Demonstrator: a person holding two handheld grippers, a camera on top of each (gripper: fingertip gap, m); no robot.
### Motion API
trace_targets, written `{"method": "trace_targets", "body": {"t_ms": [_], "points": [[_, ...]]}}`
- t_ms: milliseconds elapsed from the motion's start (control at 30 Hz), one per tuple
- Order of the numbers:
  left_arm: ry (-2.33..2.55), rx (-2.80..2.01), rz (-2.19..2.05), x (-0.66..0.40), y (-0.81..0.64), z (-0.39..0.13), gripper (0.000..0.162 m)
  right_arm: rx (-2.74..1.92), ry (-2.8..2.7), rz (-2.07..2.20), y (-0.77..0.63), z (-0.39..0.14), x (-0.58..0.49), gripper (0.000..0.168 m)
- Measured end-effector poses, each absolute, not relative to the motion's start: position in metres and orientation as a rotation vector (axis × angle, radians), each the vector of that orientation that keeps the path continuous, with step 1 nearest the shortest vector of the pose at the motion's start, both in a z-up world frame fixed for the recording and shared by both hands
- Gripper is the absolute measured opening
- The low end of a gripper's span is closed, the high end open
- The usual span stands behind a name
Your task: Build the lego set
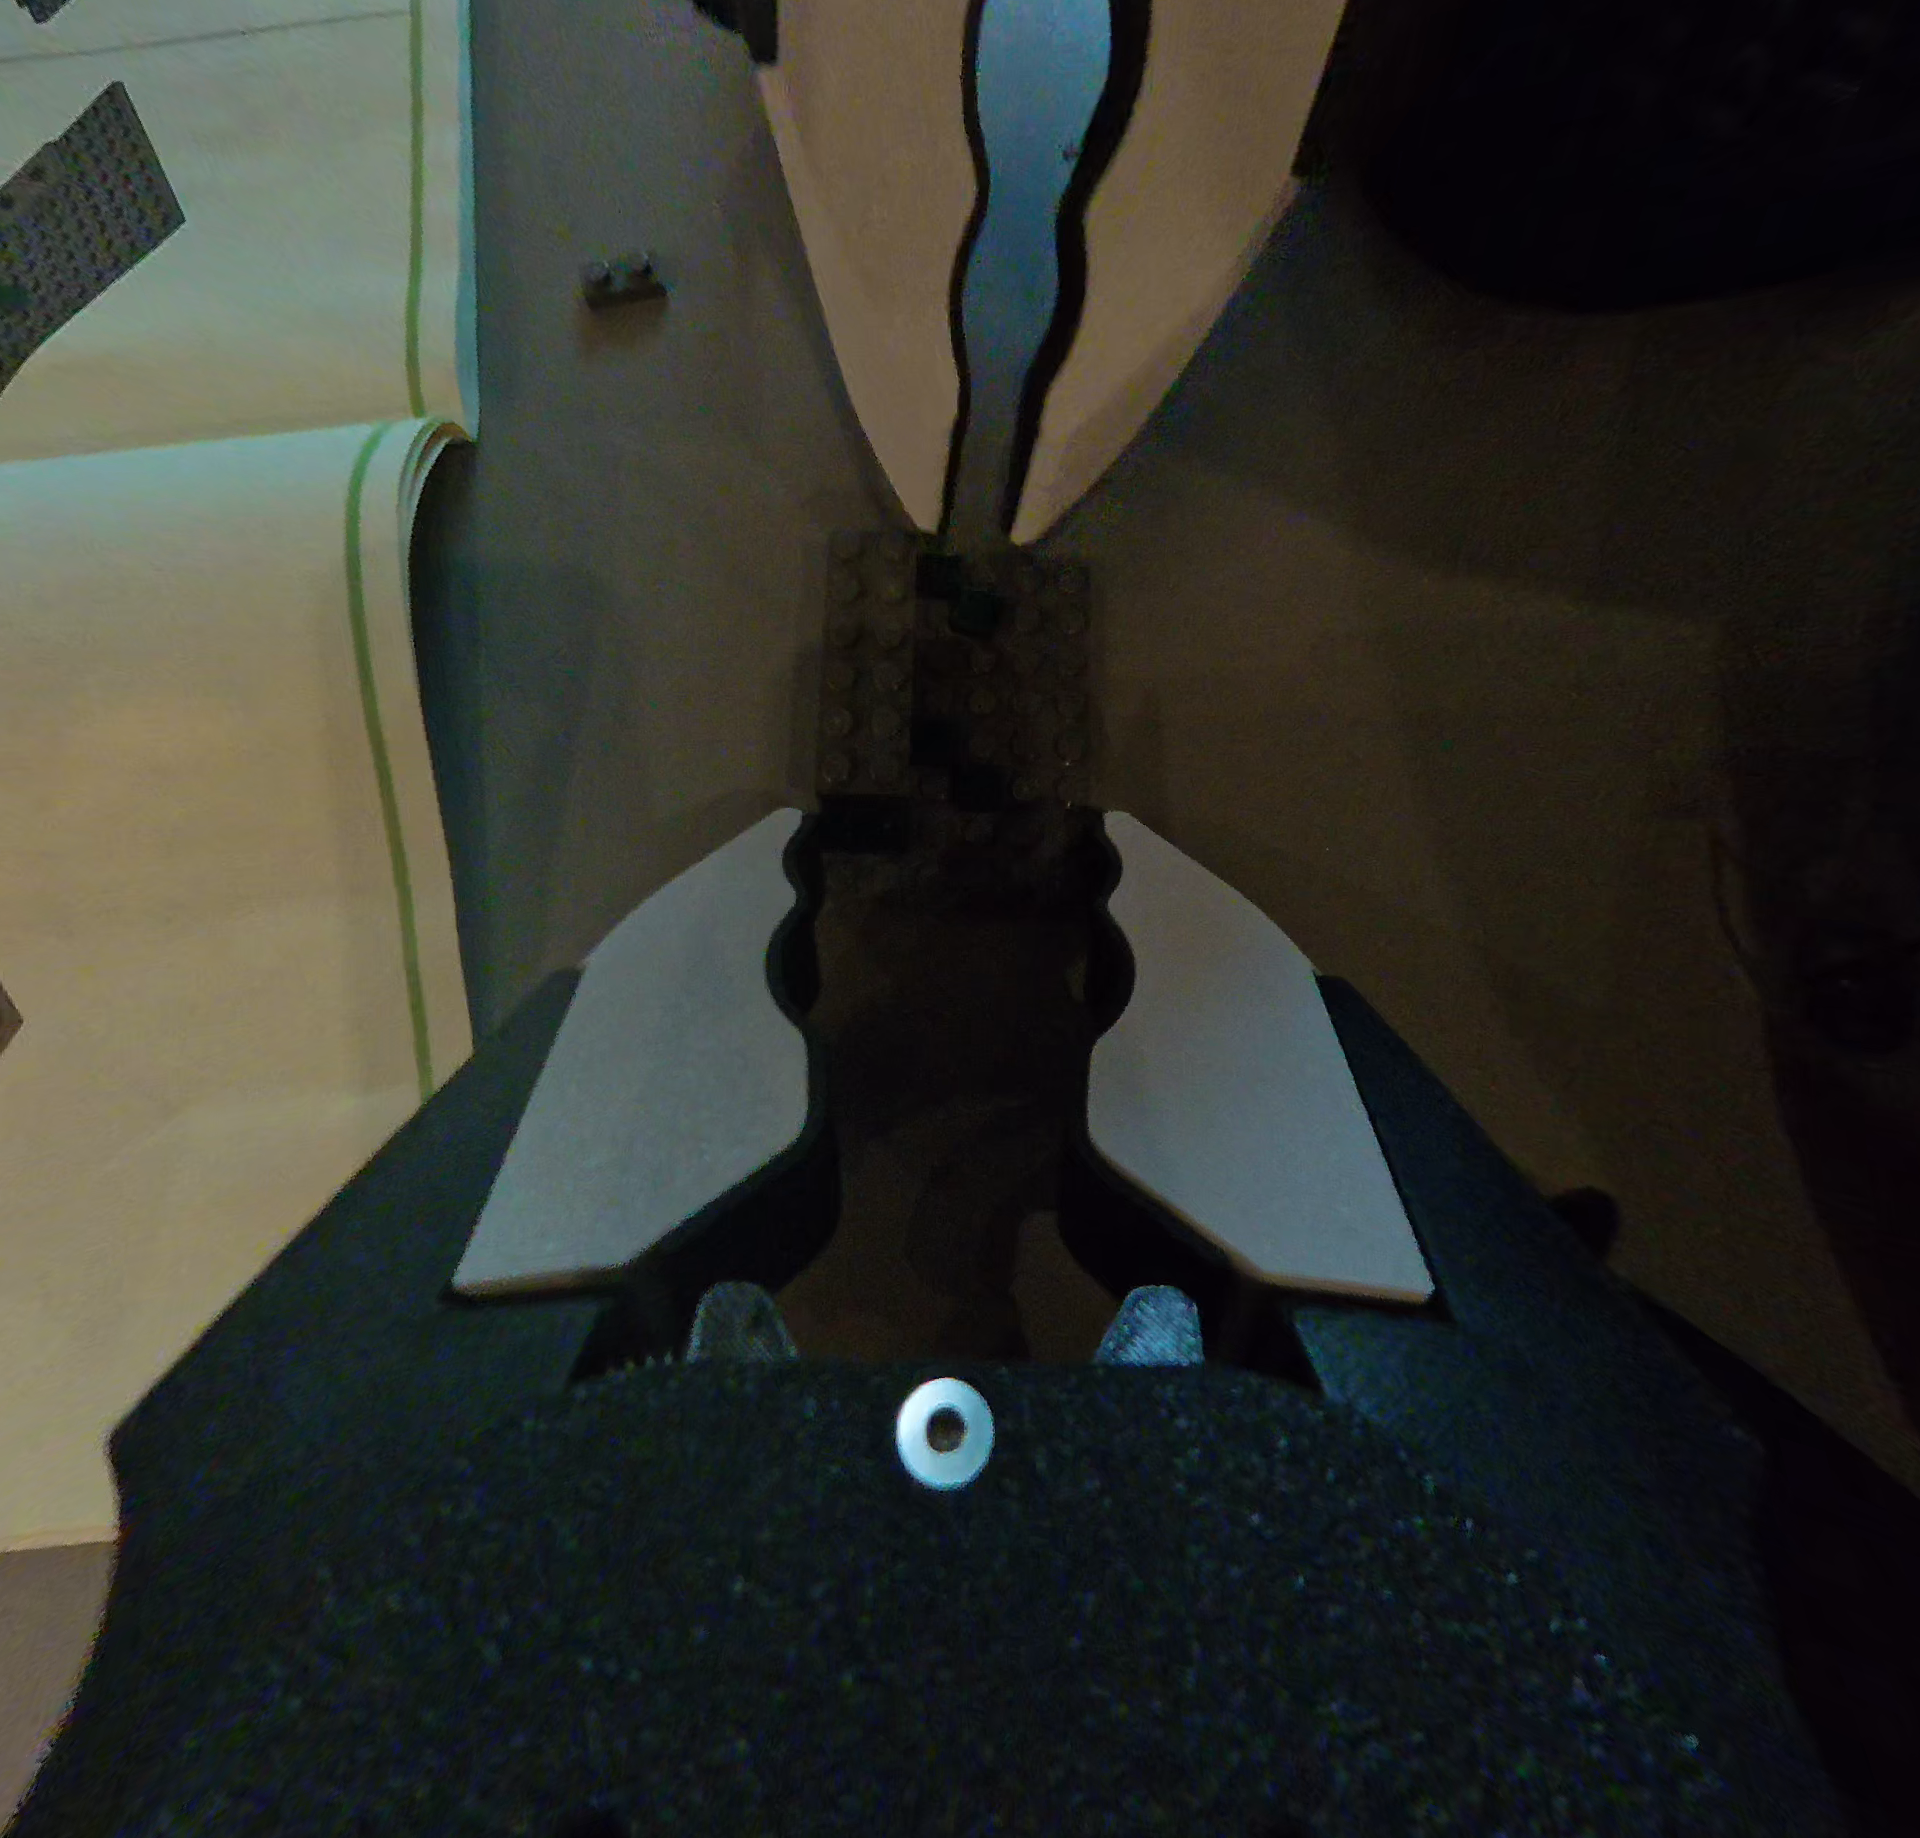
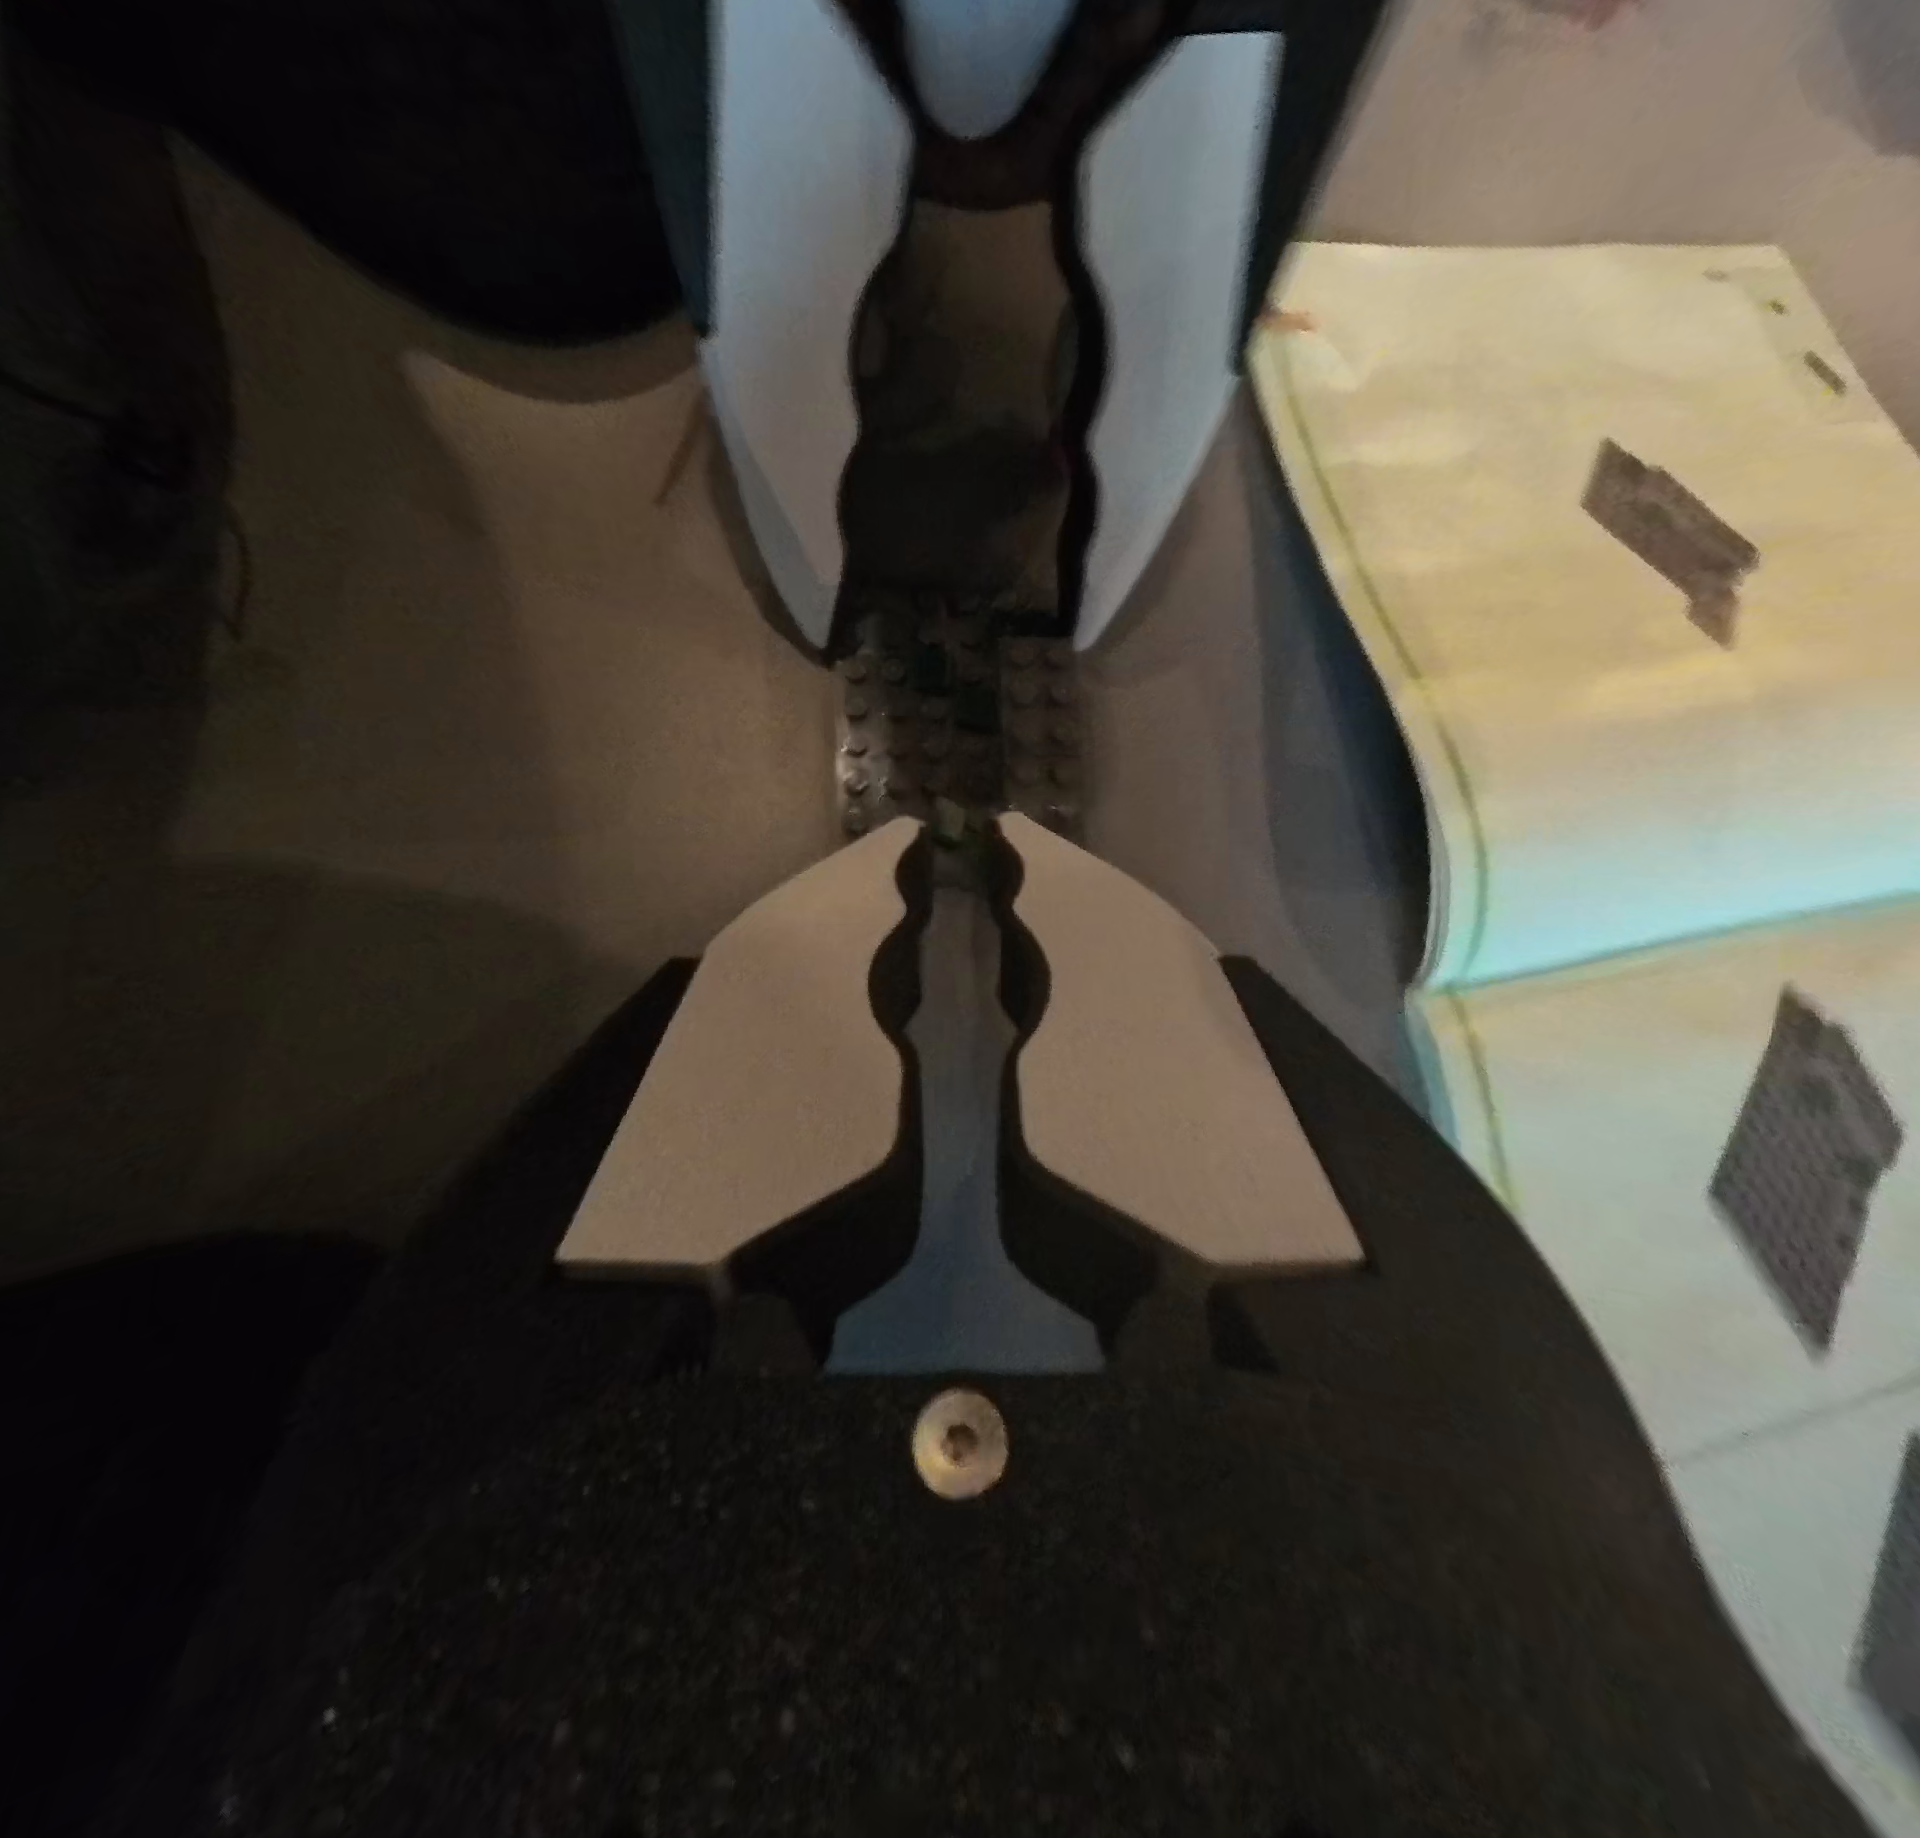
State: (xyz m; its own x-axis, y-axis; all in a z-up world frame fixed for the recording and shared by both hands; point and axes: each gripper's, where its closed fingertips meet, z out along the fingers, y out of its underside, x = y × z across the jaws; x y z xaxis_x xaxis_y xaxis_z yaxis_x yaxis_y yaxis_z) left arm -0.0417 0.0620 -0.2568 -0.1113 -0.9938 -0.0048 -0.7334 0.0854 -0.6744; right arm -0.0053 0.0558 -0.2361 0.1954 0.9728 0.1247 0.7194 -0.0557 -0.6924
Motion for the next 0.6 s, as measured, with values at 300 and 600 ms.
{"method": "trace_targets", "body": {"t_ms": [300,600], "points": [[1.902,-1.699,-0.73,-0.042,0.062,-0.257,0.05,-1.986,-1.28,0.548,0.057,-0.245,-0.008,0.009],[1.9,-1.699,-0.732,-0.042,0.062,-0.257,0.05,-1.93,-1.374,0.481,0.056,-0.25,-0.01,0.005]]}}
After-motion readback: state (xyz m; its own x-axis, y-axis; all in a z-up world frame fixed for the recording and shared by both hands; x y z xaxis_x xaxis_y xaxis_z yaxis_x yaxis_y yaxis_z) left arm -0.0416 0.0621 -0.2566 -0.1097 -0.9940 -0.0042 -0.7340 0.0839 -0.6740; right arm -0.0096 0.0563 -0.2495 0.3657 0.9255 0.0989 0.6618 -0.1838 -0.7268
